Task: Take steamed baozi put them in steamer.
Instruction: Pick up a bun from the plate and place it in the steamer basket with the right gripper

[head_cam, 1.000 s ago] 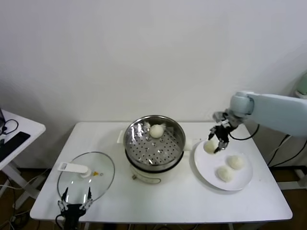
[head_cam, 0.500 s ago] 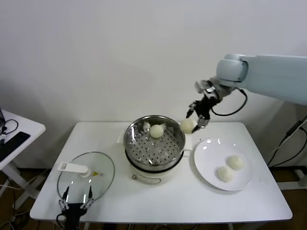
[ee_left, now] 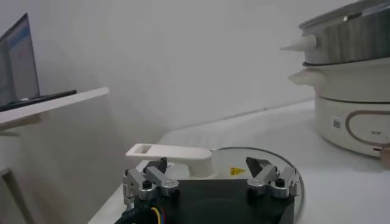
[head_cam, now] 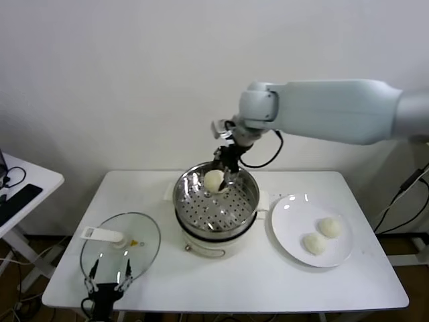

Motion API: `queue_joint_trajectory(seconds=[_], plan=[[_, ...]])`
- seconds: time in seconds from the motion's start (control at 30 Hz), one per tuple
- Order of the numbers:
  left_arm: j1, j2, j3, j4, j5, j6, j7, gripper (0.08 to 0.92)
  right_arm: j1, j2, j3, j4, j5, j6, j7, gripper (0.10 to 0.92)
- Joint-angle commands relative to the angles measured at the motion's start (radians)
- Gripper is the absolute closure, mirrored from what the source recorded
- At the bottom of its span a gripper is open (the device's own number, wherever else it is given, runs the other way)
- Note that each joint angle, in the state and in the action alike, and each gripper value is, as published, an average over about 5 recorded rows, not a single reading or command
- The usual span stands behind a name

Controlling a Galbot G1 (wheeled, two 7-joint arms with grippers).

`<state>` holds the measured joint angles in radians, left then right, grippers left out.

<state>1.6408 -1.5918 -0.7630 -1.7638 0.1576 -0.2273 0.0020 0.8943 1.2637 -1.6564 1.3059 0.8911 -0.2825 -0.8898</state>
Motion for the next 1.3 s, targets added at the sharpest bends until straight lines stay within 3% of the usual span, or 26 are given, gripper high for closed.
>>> queue_joint_trajectory(seconds=[0.03, 0.47, 1.3], plan=[[-0.002, 0.0, 0.0, 0.004, 0.001, 0.002, 0.001, 0.177, -0.154, 0.117, 0.04, -0.117, -0.039, -0.032, 0.045, 0.354], [-0.007, 0.007, -0.003, 0.017, 0.001, 0.0, 0.001, 0.177, -0.227, 0.183, 0.034, -0.213, -0.078, -0.061, 0.086, 0.355], [-0.008, 0.007, -0.011, 0.026, 0.004, -0.008, 0.0, 0.177, -0.291, 0.19, 0.068, -0.247, -0.112, -0.081, 0.106, 0.341]])
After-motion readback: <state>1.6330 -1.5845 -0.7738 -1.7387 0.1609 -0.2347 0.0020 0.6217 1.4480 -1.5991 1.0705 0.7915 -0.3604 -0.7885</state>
